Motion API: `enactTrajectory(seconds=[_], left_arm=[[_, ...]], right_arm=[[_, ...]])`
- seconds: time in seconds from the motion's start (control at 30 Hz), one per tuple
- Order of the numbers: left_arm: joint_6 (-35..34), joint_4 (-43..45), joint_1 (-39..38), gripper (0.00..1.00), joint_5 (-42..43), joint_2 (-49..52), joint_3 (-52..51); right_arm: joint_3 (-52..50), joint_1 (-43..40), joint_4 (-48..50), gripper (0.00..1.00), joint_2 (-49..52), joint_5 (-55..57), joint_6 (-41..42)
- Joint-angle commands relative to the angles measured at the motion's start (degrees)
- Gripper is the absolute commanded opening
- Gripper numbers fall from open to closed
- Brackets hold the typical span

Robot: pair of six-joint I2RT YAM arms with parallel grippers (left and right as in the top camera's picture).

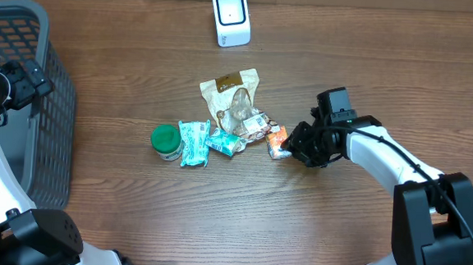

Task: Scan the item barcode
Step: 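Close the right gripper on the orange packet and lift it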

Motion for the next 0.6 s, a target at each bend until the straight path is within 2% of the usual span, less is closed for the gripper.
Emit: enactTrajectory(seconds=[0.0, 0.57], left_arm=[[1.27, 0.02, 0.35, 1.0, -0.59, 0.68, -0.24], [1.27, 0.02, 0.35, 1.0, -0.59, 0.68, -0.24]], right_arm=[[-0.42, 0.24, 0.33, 0.4, -1.49, 2.45, 0.17], [-0.42, 3.34, 1.03, 0.39, -1.09, 3.78, 0.17]])
